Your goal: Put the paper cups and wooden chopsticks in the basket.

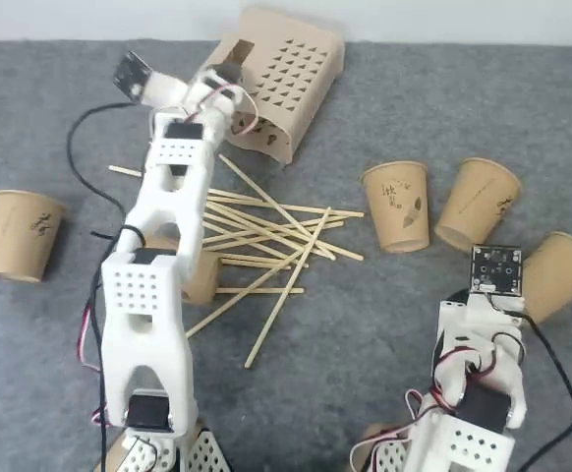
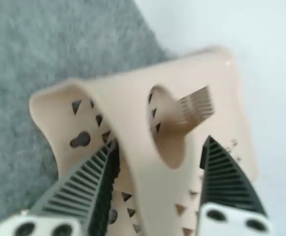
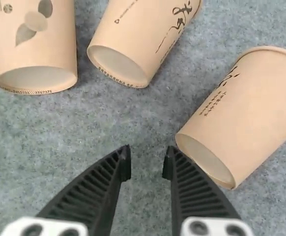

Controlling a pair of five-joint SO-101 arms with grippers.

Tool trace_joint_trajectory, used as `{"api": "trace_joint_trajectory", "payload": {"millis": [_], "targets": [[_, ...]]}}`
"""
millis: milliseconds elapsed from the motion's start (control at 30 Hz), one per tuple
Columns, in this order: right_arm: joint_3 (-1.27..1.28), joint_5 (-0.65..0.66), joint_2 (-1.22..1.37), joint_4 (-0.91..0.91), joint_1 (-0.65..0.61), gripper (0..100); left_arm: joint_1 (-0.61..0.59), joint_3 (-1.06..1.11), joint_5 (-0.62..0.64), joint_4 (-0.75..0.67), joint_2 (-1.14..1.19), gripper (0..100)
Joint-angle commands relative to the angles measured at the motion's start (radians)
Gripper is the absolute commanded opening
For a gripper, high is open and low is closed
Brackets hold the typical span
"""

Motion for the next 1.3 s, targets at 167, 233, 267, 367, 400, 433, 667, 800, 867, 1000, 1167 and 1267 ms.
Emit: {"api": "trace_joint_trajectory", "payload": {"millis": [167,233,267,367,400,433,667,800,867,1000,1167,1267], "targets": [[-0.002,0.015,-0.015,-0.022,-0.008,12.3,0.014,-0.165,0.021,0.143,-0.011,15],[-0.002,0.015,-0.015,-0.022,-0.008,12.3,0.008,-0.254,0.021,0.272,-0.011,2],[-0.002,0.015,-0.015,-0.022,-0.008,12.3,0.006,-0.303,0.021,0.347,-0.009,0],[0.0,0.015,-0.015,-0.022,-0.008,12.3,0.006,-0.441,0.002,0.54,-0.005,1],[0.0,0.015,-0.015,-0.022,-0.008,12.3,0.006,-0.486,-0.032,0.58,0.0,1],[0.0,0.015,-0.015,-0.022,-0.008,12.3,0.008,-0.521,-0.074,0.612,0.002,1],[0.0,0.017,-0.015,-0.021,-0.008,12.3,0.017,-0.699,-0.164,0.744,-0.008,1],[0.008,0.041,-0.016,-0.022,-0.008,12.3,0.043,-0.854,-0.261,0.875,-0.008,1],[0.009,0.041,-0.016,-0.022,-0.008,12.3,0.048,-0.929,-0.287,0.945,-0.008,1],[0.009,0.041,-0.016,-0.022,-0.01,12.2,0.035,-1.046,-0.402,1.054,-0.008,1],[0.011,0.041,-0.016,-0.022,-0.01,12.2,0.031,-1.075,-0.563,1.114,-0.009,1],[0.011,0.043,-0.016,-0.022,-0.01,12.2,0.051,-1.072,-0.629,1.117,-0.003,1]]}}
